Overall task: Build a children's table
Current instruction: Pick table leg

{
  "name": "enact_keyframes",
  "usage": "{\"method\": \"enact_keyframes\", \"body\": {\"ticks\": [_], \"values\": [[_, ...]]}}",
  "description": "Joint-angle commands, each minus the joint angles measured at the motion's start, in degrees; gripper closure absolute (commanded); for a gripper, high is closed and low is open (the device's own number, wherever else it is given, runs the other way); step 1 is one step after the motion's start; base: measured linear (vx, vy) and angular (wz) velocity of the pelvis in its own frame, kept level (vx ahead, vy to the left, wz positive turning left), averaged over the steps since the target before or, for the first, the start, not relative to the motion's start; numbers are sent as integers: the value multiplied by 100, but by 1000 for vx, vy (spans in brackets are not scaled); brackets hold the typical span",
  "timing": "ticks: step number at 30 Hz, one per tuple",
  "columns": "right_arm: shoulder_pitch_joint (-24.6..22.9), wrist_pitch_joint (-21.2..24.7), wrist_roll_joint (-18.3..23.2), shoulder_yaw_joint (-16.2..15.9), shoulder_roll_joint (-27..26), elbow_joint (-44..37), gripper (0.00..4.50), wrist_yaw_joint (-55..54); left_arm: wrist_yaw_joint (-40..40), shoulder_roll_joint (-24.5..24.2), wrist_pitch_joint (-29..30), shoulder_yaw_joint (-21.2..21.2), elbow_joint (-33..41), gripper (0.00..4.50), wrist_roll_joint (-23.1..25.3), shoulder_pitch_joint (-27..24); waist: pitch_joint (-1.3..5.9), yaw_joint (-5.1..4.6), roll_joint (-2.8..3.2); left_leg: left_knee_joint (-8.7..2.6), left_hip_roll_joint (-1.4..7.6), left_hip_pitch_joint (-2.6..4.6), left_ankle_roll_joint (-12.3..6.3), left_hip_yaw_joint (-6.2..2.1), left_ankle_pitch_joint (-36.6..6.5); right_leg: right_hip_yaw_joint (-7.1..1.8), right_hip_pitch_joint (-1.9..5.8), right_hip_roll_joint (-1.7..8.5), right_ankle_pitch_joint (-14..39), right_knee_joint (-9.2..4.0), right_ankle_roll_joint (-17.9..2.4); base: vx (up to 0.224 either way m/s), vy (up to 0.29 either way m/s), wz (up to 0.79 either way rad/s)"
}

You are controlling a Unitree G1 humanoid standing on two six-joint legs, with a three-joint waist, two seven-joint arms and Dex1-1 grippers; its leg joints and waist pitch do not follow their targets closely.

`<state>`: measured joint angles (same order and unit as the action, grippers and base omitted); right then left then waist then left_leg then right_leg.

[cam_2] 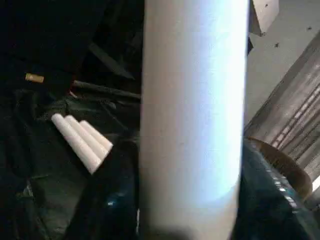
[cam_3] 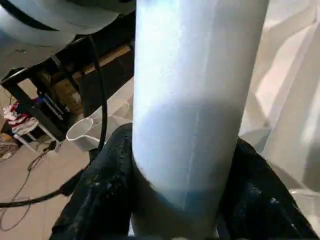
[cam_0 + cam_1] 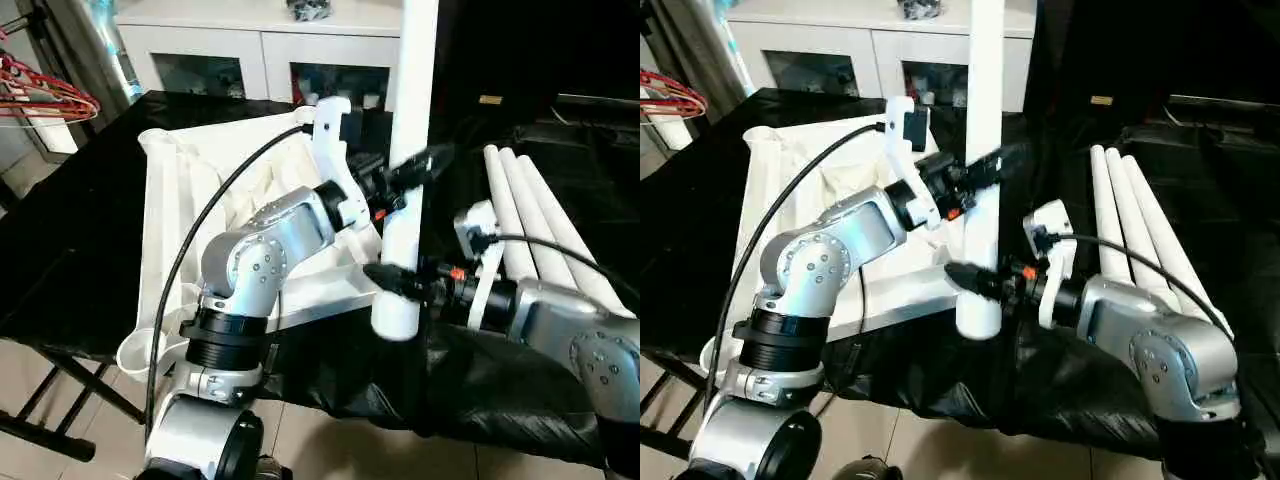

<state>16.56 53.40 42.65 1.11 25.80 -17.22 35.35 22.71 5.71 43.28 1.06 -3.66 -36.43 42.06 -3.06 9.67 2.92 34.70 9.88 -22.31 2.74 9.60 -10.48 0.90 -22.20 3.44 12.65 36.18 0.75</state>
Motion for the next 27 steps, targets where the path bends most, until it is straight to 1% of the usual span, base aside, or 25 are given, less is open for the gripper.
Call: {"method": "enact_keyframes", "body": {"ticks": [1, 3, 4, 7, 8, 9, 10, 12, 13, 17, 22, 27], "values": [[139, -156, 67, -104, -34, -226, 263, 130, -177, 0, 112, -5, -25, 252, 5, -27, 412, 8, -168, -307, 219, 49, -177, -85, -176, -175, 276, 394, 132, -390, -1104, 0, 0, 0], [147, -160, 43, -109, -30, -220, 263, 135, -201, 9, 145, -1, -20, 259, 5, -17, 411, 6, -173, -310, 216, 49, -187, -87, -194, -173, 276, 390, 179, -400, -1080, 0, 0, 0], [161, -115, 50, -84, -36, -181, 193, 129, -173, -7, 152, -41, -13, 264, 36, -1, 409, 5, -166, -311, 219, 52, -180, -87, -207, -173, 272, 392, 215, -404, -1073, 0, 0, 0], [174, -36, 111, -37, -47, -131, 188, 157, -145, -37, 154, -112, 6, 267, 104, 17, 408, 4, -159, -314, 221, 57, -161, -88, -252, -176, 268, 391, 295, -414, -1046, 0, 0, 0], [176, -37, 89, -49, -2, -128, 158, 175, -102, -76, 152, -177, 20, 268, 152, 27, 405, 4, -159, -318, 222, 56, -151, -90, -258, -176, 268, 393, 308, -415, -1044, 0, 0, 0], [178, -29, 60, -66, 65, -117, 158, 204, -26, -145, 129, -290, 25, 268, 244, 52, 411, 6, -155, -320, 226, 62, -138, -92, -252, -176, 265, 389, 304, -412, -1028, 0, 0, 0], [167, -17, 43, -99, 183, -111, 149, 309, 66, -220, 115, -415, 29, 268, 329, 84, 412, 4, -154, -322, 237, 65, -141, -95, -253, -180, 266, 384, 265, -412, -983, 0, 0, 0], [159, -8, 37, -128, 274, -101, 150, 407, 132, -256, 105, -481, 20, 268, 357, 110, 412, 12, -150, -319, 230, 61, -138, -93, -231, -181, 271, 389, 201, -405, -975, 0, 0, 0], [153, 43, 41, -173, 404, -97, 150, 547, 247, -300, 103, -552, -3, 268, 370, 156, 413, 13, -144, -314, 225, 58, -133, -93, -215, -178, 271, 390, 158, -400, -998, 0, 0, 0], [140, 106, 57, -250, 565, -102, 150, 748, 384, -332, 92, -612, -39, 268, 353, 221, 411, 11, -154, -308, 222, 57, -150, -86, -243, -180, 280, 392, 160, -404, -1058, 0, 0, 0], [119, 176, 9, -434, 704, -84, 150, 862, 474, -350, 61, -655, -65, 268, 351, 267, 412, 11, -155, -304, 221, 51, -180, -91, -212, -176, 289, 392, 134, -395, -1126, 0, 0, 0], [118, 133, -69, -520, 669, 5, 150, 859, 505, -335, 75, -642, -62, 268, 308, 277, 419, 10, -150, -297, 227, 57, -192, -89, -208, -174, 285, 394, 92, -390, -1189, 0, 0, 0]]}}
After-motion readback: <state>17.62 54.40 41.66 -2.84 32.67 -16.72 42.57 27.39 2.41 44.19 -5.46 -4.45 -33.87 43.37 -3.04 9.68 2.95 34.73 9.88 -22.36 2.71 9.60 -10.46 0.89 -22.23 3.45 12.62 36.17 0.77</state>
